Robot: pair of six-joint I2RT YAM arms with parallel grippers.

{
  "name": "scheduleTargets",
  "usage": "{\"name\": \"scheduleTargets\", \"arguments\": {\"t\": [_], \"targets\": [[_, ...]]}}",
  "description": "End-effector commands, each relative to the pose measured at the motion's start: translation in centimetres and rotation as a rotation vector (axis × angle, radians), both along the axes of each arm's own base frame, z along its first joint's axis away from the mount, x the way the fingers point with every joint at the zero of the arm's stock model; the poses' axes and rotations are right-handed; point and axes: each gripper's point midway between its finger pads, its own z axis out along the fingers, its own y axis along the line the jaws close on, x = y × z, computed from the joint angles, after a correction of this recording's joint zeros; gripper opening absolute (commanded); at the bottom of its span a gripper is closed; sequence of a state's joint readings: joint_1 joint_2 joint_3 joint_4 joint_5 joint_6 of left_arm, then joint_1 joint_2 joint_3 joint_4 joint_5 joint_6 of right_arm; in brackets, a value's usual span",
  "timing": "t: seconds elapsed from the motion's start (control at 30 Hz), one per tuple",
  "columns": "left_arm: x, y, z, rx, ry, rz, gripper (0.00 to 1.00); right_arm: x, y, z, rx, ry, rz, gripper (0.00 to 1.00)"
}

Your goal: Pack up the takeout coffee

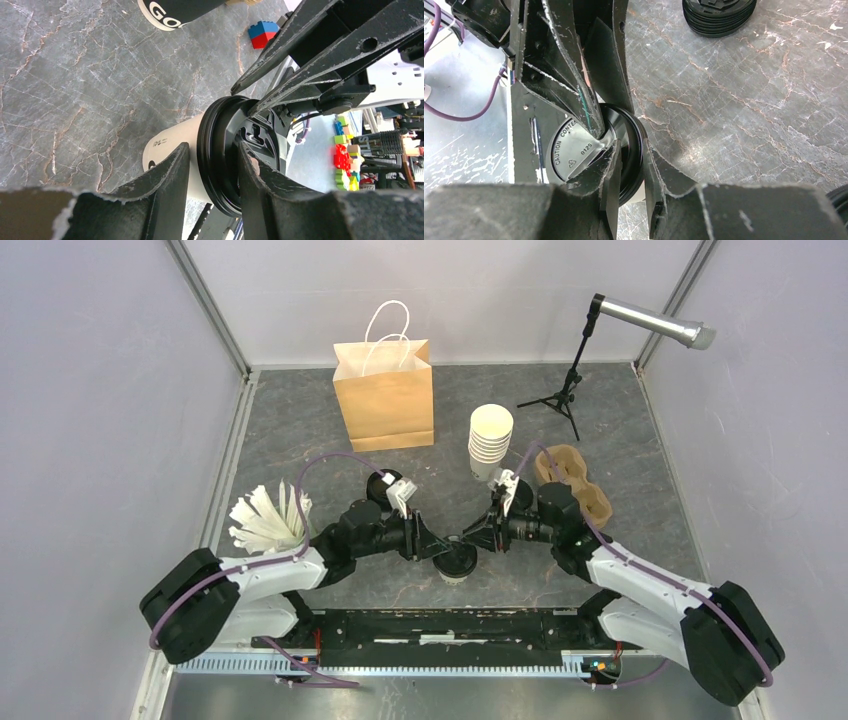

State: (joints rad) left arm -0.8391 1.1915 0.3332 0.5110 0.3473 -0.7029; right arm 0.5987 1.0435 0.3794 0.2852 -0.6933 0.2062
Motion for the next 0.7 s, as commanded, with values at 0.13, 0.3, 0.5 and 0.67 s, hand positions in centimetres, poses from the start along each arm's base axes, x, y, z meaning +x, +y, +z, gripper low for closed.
{"name": "scheduleTargets", "arguments": {"t": [0.13,0.3,0.5,0.67], "targets": [[-1.9,5.3,-10.8,0.406,0.182,0.078,0.42,-2.8,-3.9,-9.1,-0.180,0.220,-0.110,0.26],[-2.3,5.7,-11.4,0.404,0.195,0.092,0.42,-3.4,-4.5,-10.3,-0.187,0.241,-0.138,0.26],[-2.8,4.8,-10.3,0.349,0.191,0.073,0.44,-3.1,-2.9,-7.0,-0.074,0.193,-0.080,0.27],[-2.3,2.6,-6.4,0.182,0.152,0.059,0.52,-1.8,-2.0,-3.4,-0.030,0.122,-0.065,0.33]]}}
